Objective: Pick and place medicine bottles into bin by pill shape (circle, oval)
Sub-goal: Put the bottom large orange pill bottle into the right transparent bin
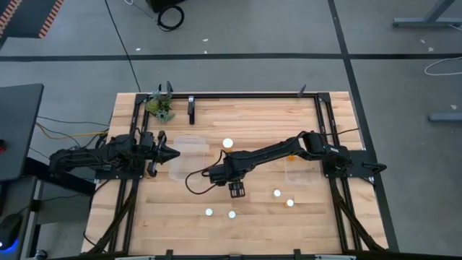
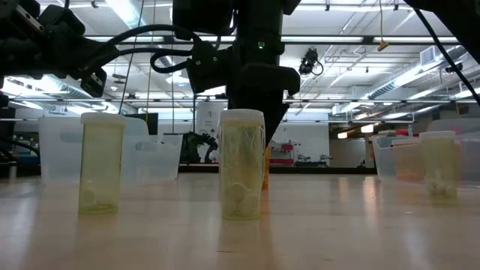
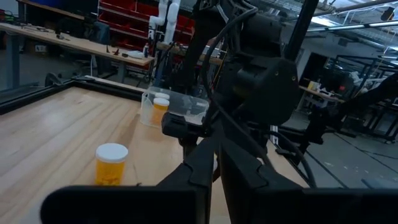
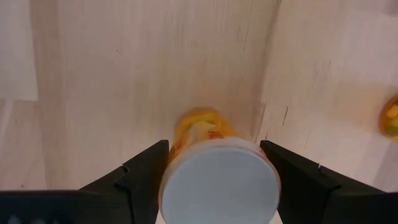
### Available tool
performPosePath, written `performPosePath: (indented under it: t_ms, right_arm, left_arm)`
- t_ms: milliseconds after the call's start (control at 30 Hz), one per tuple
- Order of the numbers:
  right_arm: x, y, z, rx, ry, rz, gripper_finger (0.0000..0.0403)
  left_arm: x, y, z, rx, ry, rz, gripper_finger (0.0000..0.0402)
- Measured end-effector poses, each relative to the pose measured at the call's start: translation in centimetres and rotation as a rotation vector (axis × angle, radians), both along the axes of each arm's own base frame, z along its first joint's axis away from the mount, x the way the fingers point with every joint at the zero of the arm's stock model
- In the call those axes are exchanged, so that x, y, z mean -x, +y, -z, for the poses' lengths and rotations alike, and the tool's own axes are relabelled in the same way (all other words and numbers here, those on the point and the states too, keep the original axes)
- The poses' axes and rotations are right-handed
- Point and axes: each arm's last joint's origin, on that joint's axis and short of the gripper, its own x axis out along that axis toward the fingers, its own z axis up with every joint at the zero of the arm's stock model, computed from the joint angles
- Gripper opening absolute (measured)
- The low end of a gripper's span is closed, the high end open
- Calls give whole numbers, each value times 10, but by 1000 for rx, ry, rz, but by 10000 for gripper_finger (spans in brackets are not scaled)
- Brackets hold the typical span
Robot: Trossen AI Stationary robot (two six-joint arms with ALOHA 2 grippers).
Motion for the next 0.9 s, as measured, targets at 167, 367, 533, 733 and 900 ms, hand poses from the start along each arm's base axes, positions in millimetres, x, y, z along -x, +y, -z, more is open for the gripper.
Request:
performPosePath:
  t_ms: [167, 367, 533, 733, 900]
  right_arm:
    - [-1, -2, 0, 0, -3, 4, 239]
    - [-1, -6, 0, 0, 0, 17, 221]
    - [3, -10, 0, 10, 50, 24, 224]
    - [13, -14, -4, 34, 136, 55, 224]
    - [20, -16, -21, 71, 124, 83, 224]
  left_arm:
    - [0, 0, 0, 0, 0, 0, 31]
    - [0, 0, 0, 0, 0, 0, 25]
    - [0, 0, 0, 0, 0, 0, 32]
    - [0, 0, 0, 0, 0, 0, 35]
    - [0, 0, 0, 0, 0, 0, 29]
